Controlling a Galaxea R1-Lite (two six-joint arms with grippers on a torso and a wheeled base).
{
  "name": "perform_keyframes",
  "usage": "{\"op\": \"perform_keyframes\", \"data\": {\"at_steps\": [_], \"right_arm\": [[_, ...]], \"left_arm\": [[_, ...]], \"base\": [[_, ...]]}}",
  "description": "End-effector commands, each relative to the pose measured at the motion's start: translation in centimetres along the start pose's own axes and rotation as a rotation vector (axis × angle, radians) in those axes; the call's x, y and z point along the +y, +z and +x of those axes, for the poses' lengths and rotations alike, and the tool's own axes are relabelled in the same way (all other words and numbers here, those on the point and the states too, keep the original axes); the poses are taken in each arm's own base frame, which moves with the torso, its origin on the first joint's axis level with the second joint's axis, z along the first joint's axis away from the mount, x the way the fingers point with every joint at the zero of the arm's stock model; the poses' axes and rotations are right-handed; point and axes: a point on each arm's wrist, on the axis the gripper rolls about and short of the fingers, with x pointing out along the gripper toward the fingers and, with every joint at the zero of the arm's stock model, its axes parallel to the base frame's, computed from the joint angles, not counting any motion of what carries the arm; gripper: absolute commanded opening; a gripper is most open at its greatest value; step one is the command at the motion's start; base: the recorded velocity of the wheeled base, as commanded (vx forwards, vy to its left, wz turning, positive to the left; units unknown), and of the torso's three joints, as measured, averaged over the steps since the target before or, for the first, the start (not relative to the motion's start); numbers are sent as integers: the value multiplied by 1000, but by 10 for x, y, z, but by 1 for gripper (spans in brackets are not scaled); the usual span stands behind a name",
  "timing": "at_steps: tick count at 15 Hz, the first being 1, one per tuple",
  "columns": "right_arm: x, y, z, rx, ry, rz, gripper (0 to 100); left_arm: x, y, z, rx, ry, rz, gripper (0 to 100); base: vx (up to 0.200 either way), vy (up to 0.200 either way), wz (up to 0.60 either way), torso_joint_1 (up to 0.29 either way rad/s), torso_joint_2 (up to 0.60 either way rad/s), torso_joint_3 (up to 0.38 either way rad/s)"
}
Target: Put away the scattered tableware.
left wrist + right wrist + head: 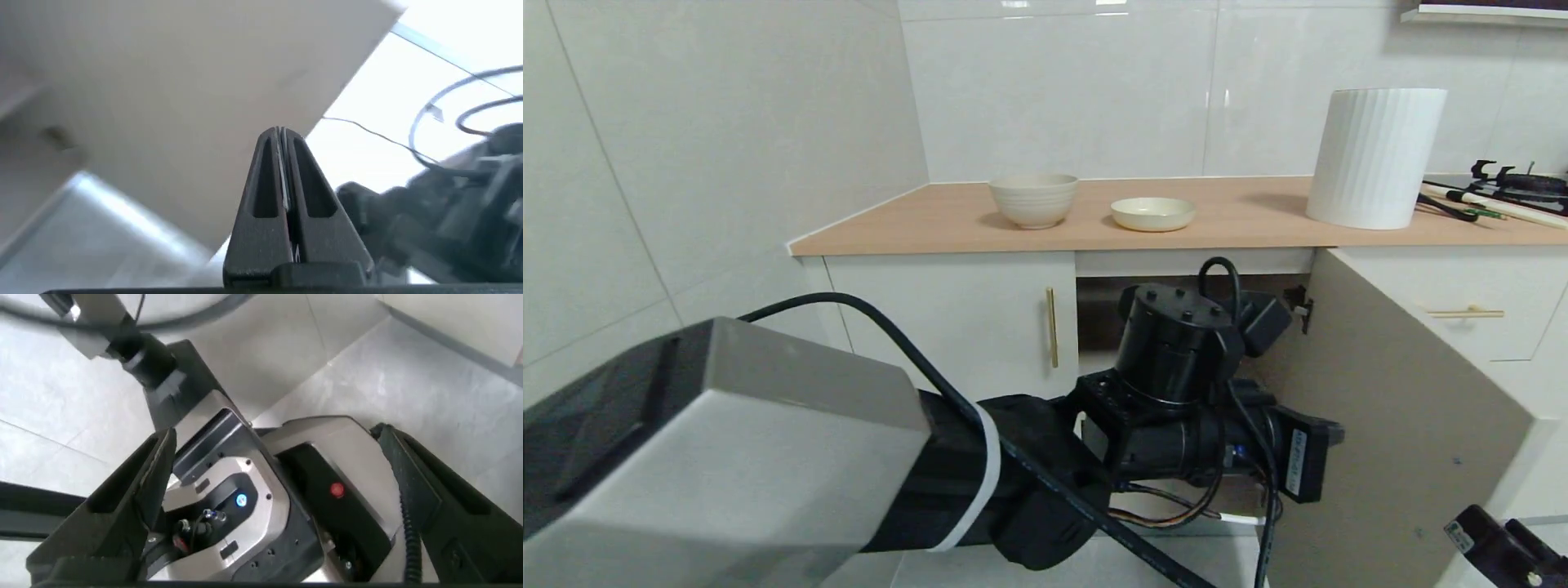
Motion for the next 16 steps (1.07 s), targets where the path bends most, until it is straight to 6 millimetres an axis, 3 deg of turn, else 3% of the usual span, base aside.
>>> {"op": "perform_keyframes", "data": {"at_steps": [1,3,4,5,6,9,10,12,15,16], "right_arm": [[3,3,-2,-22,9,-13,100],[1,11,5,-28,-3,-9,100],[-8,29,14,-66,-65,6,100],[-12,34,17,-71,-81,11,100],[-22,53,30,-94,-117,19,100],[-40,77,63,-60,-136,43,100],[-48,88,82,-11,-149,32,100],[-56,99,97,16,-226,9,100],[-70,117,119,-6,-368,-47,100],[-67,132,119,-38,-371,-58,100]], "left_arm": [[11,17,-43,-77,117,-10,0],[22,14,-80,-98,204,-29,0],[27,10,-123,-115,283,-51,0],[27,10,-135,-126,302,-56,0],[28,11,-181,-173,375,-64,0],[23,7,-235,-213,482,-26,0],[20,1,-263,-228,549,-13,0],[23,-4,-281,-252,607,-32,0],[30,-1,-290,-279,655,-42,0],[31,-1,-292,-283,665,-44,100]], "base": [[0,0,0,0,0,0],[0,0,0,0,0,0],[0,0,0,0,0,0],[0,0,0,0,0,0],[0,0,0,0,0,0],[0,0,0,0,0,0],[0,0,0,0,0,0],[0,0,0,0,0,0],[0,0,0,0,0,0],[0,0,0,0,0,0]]}}
